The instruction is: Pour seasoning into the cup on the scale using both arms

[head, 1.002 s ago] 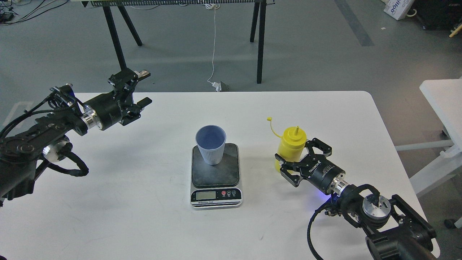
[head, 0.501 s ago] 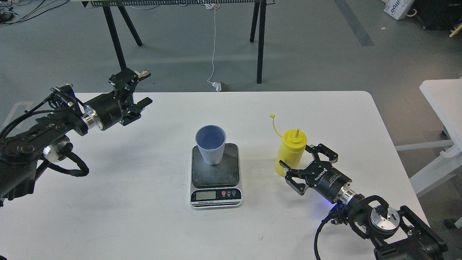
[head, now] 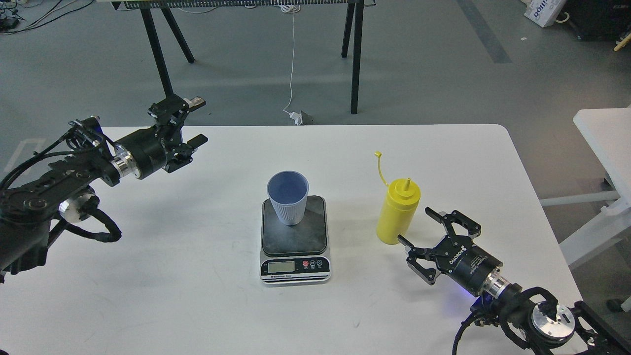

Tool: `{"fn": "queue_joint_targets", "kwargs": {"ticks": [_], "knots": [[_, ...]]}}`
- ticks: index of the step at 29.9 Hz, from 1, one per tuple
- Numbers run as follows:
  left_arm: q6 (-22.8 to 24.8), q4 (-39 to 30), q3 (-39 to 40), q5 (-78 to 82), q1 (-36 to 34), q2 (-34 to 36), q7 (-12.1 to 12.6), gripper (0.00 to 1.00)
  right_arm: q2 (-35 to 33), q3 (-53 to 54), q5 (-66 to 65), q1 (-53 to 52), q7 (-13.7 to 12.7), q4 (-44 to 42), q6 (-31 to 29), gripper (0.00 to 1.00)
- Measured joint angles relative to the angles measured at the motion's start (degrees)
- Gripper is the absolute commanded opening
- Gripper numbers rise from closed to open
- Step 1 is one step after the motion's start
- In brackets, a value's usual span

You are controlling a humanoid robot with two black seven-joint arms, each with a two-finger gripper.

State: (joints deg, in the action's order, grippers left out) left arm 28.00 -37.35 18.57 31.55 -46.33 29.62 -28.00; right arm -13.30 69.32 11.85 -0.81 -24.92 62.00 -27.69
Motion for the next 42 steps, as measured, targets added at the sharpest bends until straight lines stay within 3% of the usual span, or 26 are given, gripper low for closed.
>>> {"fn": "queue_joint_targets", "kwargs": {"ticks": [10, 17, 27, 37, 42], "knots": [[0.00, -0.51, 0.64, -0.31, 0.00, 0.76, 0.00, 0.99, -10.38, 3.18, 0.00, 4.47, 0.14, 7.93, -0.31, 0.95], [0.00, -0.90, 1.28, -1.28, 0.09, 3.29, 0.00, 0.99, -15.13, 4.20, -0.15, -7.50, 0.14, 3.47, -0.33, 0.96], [0.00, -3.62, 2.14, -4.41, 1.12, 9.10, 0.00, 1.00, -14.68, -3.57, -0.16, -28.75, 0.05, -11.39, -0.33, 0.97], [0.00, -11.47, 2.78, -4.52, 1.23, 13.52, 0.00, 1.00, -10.72, -7.23, -0.25, -32.72, 0.14, -14.07, -0.32, 0.97], [0.00, -11.73, 4.32, -4.52, 1.22, 13.43, 0.00, 1.00, -10.61, -7.22, -0.25, -32.61, 0.14, -14.10, -0.32, 0.97]]}}
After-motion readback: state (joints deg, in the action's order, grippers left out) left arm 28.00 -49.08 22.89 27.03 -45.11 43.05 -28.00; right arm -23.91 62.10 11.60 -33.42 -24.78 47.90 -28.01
